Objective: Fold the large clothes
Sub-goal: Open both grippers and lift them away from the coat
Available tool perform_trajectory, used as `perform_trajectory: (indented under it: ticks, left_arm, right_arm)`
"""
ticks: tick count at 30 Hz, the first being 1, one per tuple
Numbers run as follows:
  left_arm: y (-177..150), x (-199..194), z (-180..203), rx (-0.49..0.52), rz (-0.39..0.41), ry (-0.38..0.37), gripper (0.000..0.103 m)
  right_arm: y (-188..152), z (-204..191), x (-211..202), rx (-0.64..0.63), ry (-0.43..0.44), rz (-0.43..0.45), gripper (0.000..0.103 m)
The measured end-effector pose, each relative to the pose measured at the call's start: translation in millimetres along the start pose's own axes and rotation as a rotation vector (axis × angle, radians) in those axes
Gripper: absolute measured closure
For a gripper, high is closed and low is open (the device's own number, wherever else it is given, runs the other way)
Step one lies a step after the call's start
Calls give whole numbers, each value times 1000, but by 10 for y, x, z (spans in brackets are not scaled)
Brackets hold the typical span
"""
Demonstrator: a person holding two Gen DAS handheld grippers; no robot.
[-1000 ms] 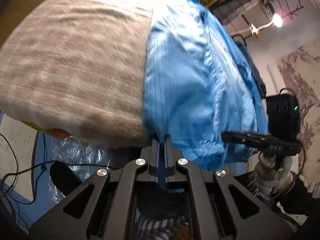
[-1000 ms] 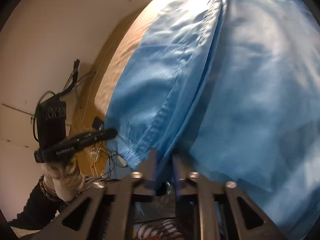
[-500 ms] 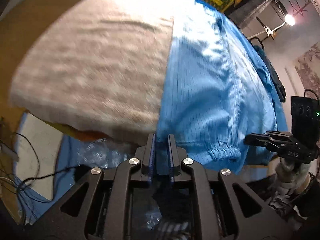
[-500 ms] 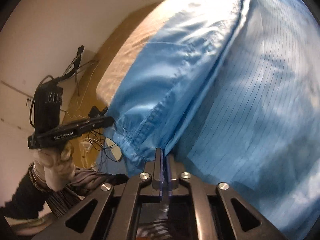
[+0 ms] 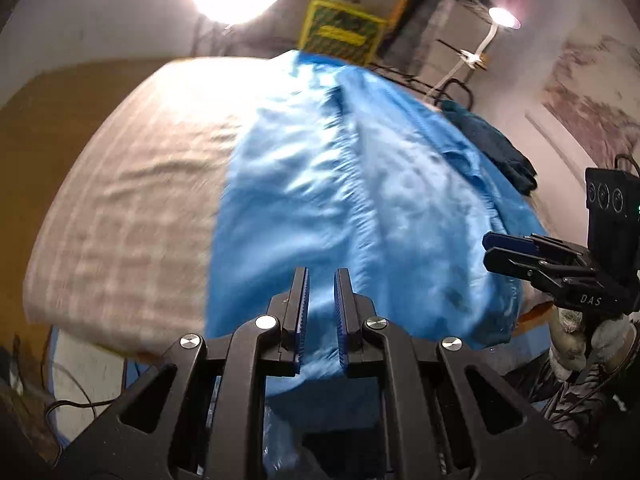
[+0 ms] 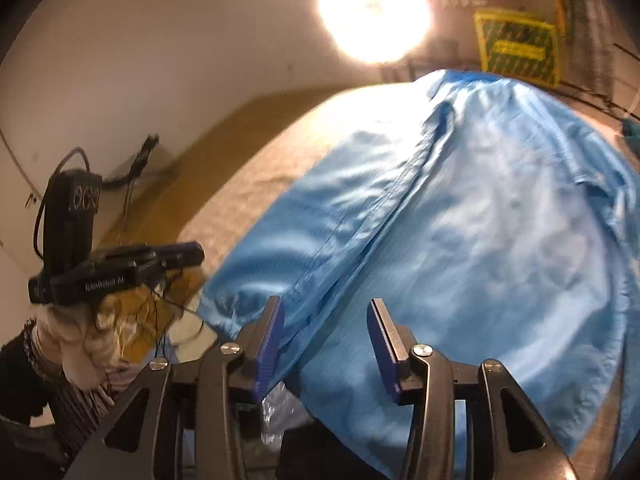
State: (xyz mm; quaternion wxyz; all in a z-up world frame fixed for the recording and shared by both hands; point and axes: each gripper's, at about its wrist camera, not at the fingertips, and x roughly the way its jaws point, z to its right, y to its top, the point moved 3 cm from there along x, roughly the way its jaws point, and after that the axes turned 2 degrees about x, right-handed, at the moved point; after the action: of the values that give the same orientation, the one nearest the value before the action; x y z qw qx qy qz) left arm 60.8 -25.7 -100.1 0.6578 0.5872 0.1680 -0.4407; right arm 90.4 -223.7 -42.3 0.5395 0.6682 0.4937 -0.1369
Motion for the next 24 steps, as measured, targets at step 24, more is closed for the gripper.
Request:
perform_trajectory:
  ticks: [24]
  left_arm:
    - [368, 766, 1678, 201, -108, -227, 72]
  right_arm:
    - [-391, 1723, -1612, 255, -317, 123, 33]
